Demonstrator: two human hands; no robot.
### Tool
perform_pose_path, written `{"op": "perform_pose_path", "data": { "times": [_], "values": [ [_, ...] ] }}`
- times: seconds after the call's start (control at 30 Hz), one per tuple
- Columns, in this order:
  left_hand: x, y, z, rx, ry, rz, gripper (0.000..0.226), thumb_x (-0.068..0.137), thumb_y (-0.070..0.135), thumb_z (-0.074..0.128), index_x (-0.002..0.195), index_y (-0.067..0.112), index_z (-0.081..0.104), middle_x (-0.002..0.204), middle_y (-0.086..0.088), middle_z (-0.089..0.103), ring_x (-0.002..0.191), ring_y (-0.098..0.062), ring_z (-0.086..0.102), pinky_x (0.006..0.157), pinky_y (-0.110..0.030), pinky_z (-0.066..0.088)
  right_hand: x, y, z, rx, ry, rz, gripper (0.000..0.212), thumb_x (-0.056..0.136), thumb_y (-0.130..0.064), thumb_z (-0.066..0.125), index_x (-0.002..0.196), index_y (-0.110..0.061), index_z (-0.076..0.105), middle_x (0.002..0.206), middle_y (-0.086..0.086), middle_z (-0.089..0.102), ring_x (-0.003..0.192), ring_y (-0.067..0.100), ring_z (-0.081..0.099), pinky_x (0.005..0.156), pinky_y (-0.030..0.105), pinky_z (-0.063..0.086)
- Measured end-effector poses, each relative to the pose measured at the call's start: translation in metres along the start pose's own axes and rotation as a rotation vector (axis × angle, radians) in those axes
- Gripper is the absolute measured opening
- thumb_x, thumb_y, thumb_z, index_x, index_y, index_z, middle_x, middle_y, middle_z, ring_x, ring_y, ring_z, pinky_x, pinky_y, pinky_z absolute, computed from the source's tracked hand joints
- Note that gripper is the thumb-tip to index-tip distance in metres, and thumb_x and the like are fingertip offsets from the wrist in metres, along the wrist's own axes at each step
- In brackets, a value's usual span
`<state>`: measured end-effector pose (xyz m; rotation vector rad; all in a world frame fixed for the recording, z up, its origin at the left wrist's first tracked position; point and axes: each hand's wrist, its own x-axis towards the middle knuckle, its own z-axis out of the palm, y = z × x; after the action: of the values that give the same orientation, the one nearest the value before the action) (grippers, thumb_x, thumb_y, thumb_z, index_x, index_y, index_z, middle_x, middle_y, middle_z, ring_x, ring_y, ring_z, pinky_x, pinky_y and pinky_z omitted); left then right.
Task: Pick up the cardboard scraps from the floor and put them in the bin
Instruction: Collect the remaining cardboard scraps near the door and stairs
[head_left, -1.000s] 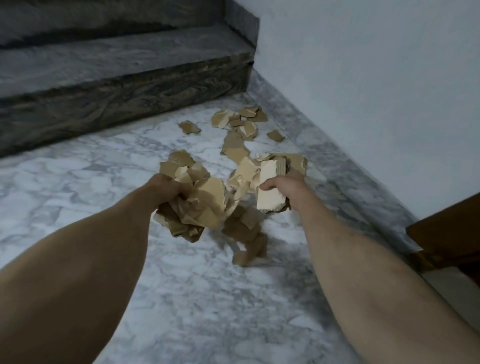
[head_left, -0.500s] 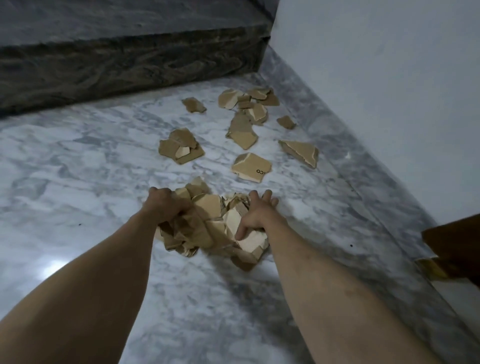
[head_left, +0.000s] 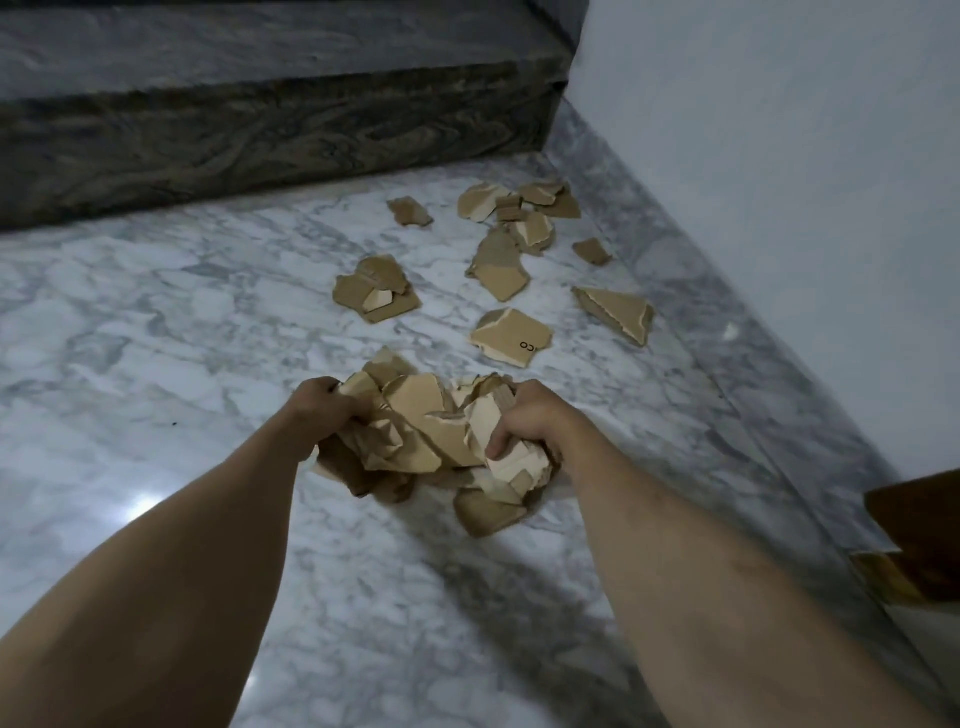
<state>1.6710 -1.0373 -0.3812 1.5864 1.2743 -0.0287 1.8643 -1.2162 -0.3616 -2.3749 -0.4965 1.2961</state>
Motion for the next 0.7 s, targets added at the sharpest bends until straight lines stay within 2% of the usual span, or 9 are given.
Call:
{"op": "perform_pose_path", "data": {
  "times": [0.03,0.13,0.27,0.37,0.43,0.5,0.57,0.63,0.7],
  "values": [
    [0.000,0.003,0.001,-0.027,0.016,0.005,0.023,0.082,0.013,0.077,0.098,0.002,0.066,0.089,-0.015,0.065,0.073,-0.027,0.061,0.060,-0.031,0.049,0.001,0.003,-0.010,0.033,0.012,0.003,0.049,0.053,-0.001,0.091,0.088,-0.003,0.056,0.092,0.011,0.060,0.091,0.029,0.061,0.070,0.034,0.052],
    [0.000,0.009,0.001,-0.105,0.039,0.013,0.024,0.080,0.012,0.078,0.098,0.002,0.066,0.088,-0.015,0.065,0.075,-0.028,0.062,0.060,-0.031,0.050,0.007,0.007,-0.047,0.137,0.097,-0.009,0.069,0.056,0.000,0.089,0.115,0.000,0.055,0.114,0.014,0.061,0.107,0.034,0.060,0.077,0.036,0.055],
    [-0.005,0.012,0.008,-0.251,0.050,-0.005,0.030,0.075,0.005,0.078,0.102,0.001,0.067,0.086,-0.019,0.066,0.070,-0.031,0.062,0.060,-0.034,0.050,0.017,0.005,-0.098,0.291,0.172,-0.052,0.066,0.060,0.004,0.087,0.118,0.000,0.056,0.111,0.017,0.063,0.098,0.034,0.062,0.067,0.035,0.055],
    [-0.010,0.014,0.018,-0.283,0.093,0.011,0.030,0.078,0.006,0.078,0.105,0.005,0.067,0.084,-0.015,0.066,0.065,-0.027,0.061,0.050,-0.027,0.047,0.032,-0.007,-0.114,0.327,0.233,-0.080,0.072,0.057,-0.003,0.091,0.120,0.003,0.057,0.115,0.017,0.065,0.103,0.034,0.063,0.081,0.042,0.057],
    [-0.009,0.015,0.021,-0.307,0.126,0.032,0.030,0.080,0.009,0.077,0.108,0.006,0.066,0.085,-0.013,0.067,0.066,-0.026,0.062,0.047,-0.025,0.045,0.042,-0.020,-0.112,0.316,0.210,-0.094,0.075,0.057,-0.005,0.092,0.122,0.002,0.055,0.121,0.017,0.063,0.108,0.034,0.061,0.088,0.043,0.057],
    [-0.007,0.014,0.019,-0.330,0.163,0.032,0.034,0.078,0.013,0.079,0.109,0.006,0.065,0.088,-0.014,0.068,0.070,-0.028,0.064,0.052,-0.028,0.048,0.051,-0.031,-0.102,0.231,0.108,-0.100,0.091,0.058,-0.005,0.092,0.137,-0.002,0.045,0.136,0.016,0.054,0.120,0.035,0.055,0.092,0.045,0.055],
    [-0.005,0.009,0.020,-0.336,0.181,0.017,0.038,0.073,0.016,0.082,0.105,0.004,0.066,0.091,-0.017,0.069,0.074,-0.031,0.065,0.057,-0.031,0.049,0.058,-0.036,-0.088,0.123,0.025,-0.072,0.115,0.065,-0.006,0.090,0.154,-0.006,0.017,0.158,0.016,0.029,0.138,0.038,0.038,0.102,0.046,0.048],
    [-0.004,0.004,0.024,-0.331,0.184,-0.006,0.032,0.077,0.016,0.081,0.103,0.004,0.067,0.096,-0.021,0.070,0.078,-0.033,0.066,0.060,-0.033,0.051,0.066,-0.035,-0.074,0.072,0.003,-0.012,0.127,0.071,-0.006,0.087,0.156,-0.004,-0.008,0.164,0.016,0.009,0.147,0.038,0.023,0.107,0.045,0.039],
    [-0.003,0.000,0.027,-0.346,0.157,-0.034,0.034,0.077,0.017,0.081,0.106,0.005,0.066,0.100,-0.023,0.070,0.080,-0.034,0.067,0.061,-0.035,0.053,0.071,-0.033,-0.063,-0.019,0.052,0.026,0.129,0.071,-0.009,0.088,0.154,-0.003,-0.011,0.162,0.020,0.014,0.145,0.040,0.025,0.108,0.044,0.038]
  ]
}}
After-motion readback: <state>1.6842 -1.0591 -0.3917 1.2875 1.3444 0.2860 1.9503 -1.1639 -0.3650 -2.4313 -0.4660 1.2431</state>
